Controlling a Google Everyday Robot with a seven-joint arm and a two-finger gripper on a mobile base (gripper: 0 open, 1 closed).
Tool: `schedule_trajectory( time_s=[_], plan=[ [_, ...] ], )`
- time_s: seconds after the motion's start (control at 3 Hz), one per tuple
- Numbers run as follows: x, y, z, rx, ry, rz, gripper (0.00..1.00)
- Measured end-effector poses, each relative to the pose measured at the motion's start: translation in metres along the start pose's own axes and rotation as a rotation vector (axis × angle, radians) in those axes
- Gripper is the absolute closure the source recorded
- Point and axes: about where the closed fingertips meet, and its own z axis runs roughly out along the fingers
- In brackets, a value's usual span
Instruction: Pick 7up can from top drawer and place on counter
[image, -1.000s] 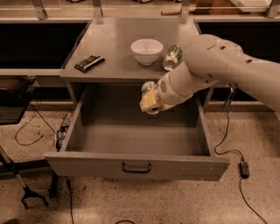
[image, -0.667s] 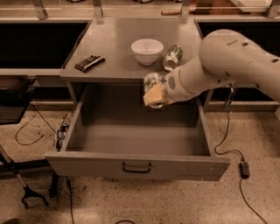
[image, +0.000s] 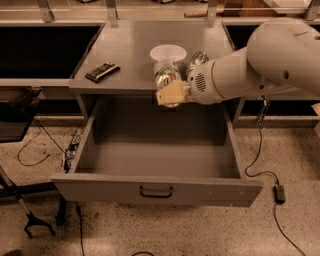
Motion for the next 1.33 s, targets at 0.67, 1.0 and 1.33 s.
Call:
schedule_trajectory(
  time_s=[0.67, 1.0, 1.33],
  plan=[
    [-0.031, 0.034, 0.003, -0.042, -0.044, -0.045, 1.0],
    [-0.022, 0.024, 0.001, -0.029, -0.047, -0.016, 1.0],
    [-0.03, 0.026, 0.018, -0.038, -0.061, -0.012, 1.0]
  ],
)
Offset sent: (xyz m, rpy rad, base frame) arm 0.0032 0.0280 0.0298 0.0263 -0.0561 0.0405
